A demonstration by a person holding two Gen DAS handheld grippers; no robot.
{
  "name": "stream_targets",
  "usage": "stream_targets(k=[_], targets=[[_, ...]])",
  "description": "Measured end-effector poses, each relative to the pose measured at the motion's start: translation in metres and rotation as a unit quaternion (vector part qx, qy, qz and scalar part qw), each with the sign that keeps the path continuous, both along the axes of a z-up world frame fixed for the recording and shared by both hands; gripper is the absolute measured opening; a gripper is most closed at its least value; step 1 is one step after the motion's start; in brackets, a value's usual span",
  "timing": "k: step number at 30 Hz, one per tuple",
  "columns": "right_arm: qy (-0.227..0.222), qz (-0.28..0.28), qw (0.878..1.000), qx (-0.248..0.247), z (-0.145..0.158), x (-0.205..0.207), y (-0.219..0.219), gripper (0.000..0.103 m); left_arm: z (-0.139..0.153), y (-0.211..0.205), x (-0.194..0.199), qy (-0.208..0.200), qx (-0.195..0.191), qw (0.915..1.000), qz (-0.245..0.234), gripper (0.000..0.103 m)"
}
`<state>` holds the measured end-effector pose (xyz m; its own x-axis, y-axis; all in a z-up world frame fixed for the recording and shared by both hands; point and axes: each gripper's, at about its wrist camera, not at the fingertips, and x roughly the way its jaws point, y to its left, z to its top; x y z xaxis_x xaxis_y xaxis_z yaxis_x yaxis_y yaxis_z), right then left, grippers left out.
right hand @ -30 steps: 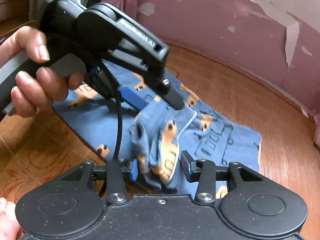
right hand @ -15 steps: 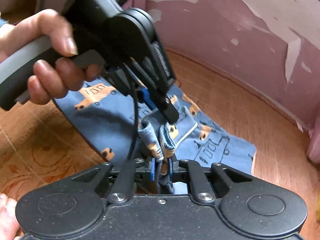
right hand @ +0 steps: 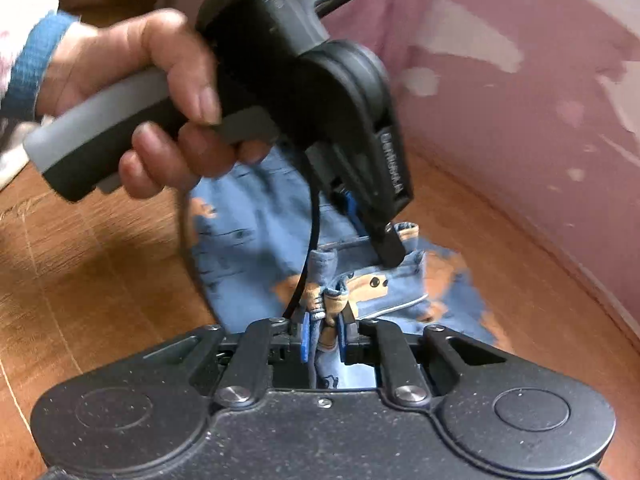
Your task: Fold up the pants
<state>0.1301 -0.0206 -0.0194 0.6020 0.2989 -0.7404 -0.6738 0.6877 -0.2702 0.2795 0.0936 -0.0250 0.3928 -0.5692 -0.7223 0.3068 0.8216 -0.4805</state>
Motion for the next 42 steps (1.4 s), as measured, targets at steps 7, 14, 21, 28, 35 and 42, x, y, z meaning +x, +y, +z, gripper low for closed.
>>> stream_targets(k=[7,14,21,28,35,42], targets=[[0.002,0.022,0.999,0.031,0.006,-0.010,-0.025,0.075,0.001,0.016,-0.029,-0.045,0.082,0.9940,0.056,0.047],[-0.097,-0.167,0.981,-0.023,-0.005,0.030,-0.131,0.061,0.009,-0.044,-0.084,-0.183,0.150,0.9668,0.096,0.059],[-0.129,-0.210,0.966,-0.081,-0.029,0.043,-0.153,0.066,-0.014,-0.066,-0.099,-0.212,0.261,0.9385,0.078,0.072],[-0.095,-0.104,0.990,-0.015,-0.001,-0.003,-0.103,0.093,0.017,0.006,-0.131,-0.232,0.232,0.9108,0.250,0.098],[-0.089,-0.083,0.992,-0.020,-0.029,-0.009,-0.081,0.101,-0.012,0.107,-0.115,-0.096,0.068,0.9098,0.398,0.081],[-0.066,-0.123,0.989,0.041,-0.033,-0.008,-0.096,0.102,-0.024,0.117,-0.106,-0.073,0.054,0.9102,0.404,0.052]])
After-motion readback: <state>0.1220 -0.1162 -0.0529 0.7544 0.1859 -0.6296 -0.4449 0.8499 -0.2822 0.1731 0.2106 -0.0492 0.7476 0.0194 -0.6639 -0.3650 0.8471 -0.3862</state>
